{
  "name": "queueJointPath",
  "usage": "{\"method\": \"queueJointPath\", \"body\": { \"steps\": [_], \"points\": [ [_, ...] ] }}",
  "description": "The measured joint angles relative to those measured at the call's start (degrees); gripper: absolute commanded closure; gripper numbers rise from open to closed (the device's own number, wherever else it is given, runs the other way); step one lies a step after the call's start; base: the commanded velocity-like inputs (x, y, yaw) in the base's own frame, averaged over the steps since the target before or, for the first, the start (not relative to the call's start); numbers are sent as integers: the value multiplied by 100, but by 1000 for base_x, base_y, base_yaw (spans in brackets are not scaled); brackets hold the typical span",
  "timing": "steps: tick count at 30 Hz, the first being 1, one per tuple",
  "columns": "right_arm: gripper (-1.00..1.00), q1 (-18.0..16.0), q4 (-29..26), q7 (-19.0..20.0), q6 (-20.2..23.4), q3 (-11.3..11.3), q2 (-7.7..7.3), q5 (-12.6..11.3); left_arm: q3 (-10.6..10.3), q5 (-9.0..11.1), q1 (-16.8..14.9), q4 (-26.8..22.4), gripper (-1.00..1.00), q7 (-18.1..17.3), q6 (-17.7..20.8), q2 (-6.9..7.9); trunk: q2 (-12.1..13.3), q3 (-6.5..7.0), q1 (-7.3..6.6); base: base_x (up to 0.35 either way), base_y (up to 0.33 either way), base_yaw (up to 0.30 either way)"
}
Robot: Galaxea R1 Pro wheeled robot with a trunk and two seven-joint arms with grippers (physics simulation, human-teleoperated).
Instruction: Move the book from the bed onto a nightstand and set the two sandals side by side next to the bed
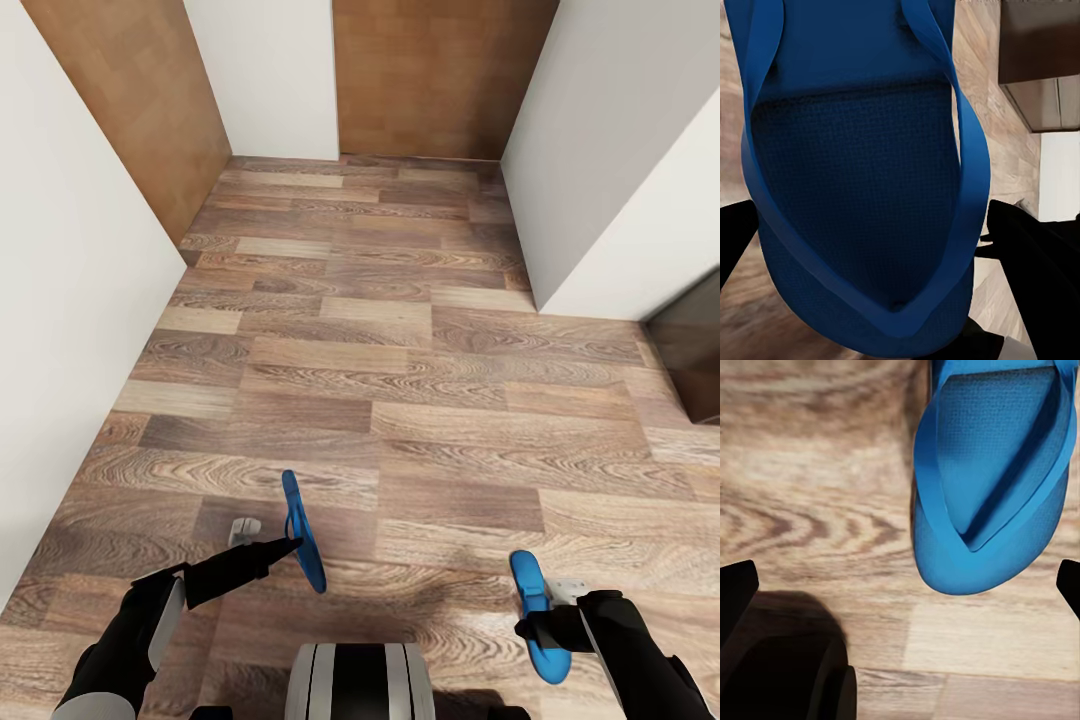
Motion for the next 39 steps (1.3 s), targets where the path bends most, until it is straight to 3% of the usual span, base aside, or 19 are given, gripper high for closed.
{"method": "queueJointPath", "body": {
  "steps": [14, 26, 39],
  "points": [
    [-100, 0, 0, -3, 0, 0, 1, 0, 3, 0, -1, 2, 100, -6, 0, 0, 0, 0, 1, 60, 0, 0],
    [-100, 0, -9, 0, 0, -5, -12, 0, -5, -11, 2, -1, 100, -6, -2, 0, -16, -265, 32, 0, 0, 0],
    [-100, 0, -791, -28, -9, -52, 1, 22, -6, -6, 0, 1, 100, -5, 0, 0, -17, -288, 34, 0, 0, 0]
  ]
}}
